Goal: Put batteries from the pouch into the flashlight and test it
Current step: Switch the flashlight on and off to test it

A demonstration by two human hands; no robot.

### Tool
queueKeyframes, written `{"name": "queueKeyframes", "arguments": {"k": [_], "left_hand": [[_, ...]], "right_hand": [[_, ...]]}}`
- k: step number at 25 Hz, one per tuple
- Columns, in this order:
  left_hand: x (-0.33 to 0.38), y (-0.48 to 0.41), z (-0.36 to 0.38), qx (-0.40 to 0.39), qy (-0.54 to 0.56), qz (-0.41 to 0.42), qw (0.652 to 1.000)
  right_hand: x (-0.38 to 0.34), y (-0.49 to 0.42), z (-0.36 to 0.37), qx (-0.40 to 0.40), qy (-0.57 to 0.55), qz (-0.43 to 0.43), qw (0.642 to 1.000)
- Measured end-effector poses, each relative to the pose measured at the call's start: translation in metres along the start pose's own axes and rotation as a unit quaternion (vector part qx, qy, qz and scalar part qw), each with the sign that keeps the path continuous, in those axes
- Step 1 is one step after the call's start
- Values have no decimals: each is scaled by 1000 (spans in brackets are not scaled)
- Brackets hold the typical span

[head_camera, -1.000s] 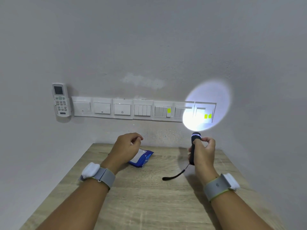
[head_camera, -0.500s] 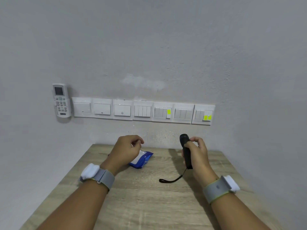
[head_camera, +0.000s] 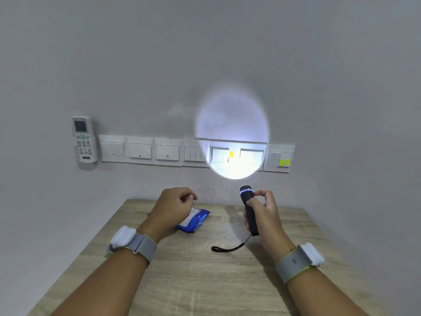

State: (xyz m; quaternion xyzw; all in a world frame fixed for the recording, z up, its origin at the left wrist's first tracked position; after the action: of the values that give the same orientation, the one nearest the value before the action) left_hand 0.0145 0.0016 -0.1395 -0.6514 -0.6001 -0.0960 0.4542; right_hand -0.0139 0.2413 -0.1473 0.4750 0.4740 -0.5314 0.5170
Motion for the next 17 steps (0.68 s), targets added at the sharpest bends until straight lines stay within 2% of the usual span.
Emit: {"name": "queueKeyframes", "arguments": {"k": [4,17], "left_hand": [[-1,0,-1,-5,-9,5,1000],[-3,-2,-1,-14,-9,17,1000]], "right_hand": [[-1,4,3,-39,18,-7,999],[2,0,3,-40,57,-19,997]]}}
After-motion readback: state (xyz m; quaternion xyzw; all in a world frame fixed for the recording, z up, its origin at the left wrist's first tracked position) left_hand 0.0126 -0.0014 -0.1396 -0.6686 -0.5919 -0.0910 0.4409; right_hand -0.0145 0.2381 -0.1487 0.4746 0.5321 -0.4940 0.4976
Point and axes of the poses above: each hand's wrist, its own y-axis away from the middle knuckle, its own z-axis out of the palm, x = y × z, the point moved 1 cm from there along -y, towards the middle knuckle, and after that the axes turned 6 degrees about z, right-handed, at the moved point
